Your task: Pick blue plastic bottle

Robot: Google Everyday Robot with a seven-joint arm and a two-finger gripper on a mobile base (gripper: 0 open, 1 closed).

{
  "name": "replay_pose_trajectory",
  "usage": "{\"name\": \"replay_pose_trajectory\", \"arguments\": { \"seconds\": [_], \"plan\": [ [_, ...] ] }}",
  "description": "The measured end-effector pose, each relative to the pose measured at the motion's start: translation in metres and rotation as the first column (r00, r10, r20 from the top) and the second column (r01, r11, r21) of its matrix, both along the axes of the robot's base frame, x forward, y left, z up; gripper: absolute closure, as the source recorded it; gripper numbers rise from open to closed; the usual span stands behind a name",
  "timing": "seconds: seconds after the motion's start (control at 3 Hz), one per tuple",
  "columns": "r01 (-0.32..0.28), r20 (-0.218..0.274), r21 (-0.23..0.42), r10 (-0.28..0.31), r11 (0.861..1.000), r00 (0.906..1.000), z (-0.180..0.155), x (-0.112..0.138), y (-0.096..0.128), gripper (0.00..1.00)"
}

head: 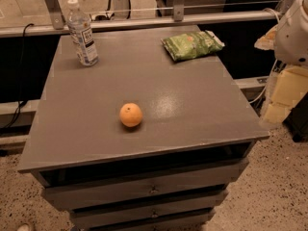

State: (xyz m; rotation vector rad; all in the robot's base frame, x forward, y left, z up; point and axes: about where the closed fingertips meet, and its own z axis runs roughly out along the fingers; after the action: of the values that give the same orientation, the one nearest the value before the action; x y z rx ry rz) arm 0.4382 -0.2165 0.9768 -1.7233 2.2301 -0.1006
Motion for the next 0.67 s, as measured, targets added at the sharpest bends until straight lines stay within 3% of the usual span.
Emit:
{"name": "replay_pose_trajectory", "arguments": {
  "seconds": [0.33, 0.67],
  "plan": [
    [0.0, 0.0, 0.0, 0.0, 1.0, 1.0, 0.0, 0.0, 0.0, 0.0],
    [-0.009, 0.034, 0.027, 0.008, 1.0, 0.9994, 0.001, 0.024, 0.016, 0.0]
  ]
}}
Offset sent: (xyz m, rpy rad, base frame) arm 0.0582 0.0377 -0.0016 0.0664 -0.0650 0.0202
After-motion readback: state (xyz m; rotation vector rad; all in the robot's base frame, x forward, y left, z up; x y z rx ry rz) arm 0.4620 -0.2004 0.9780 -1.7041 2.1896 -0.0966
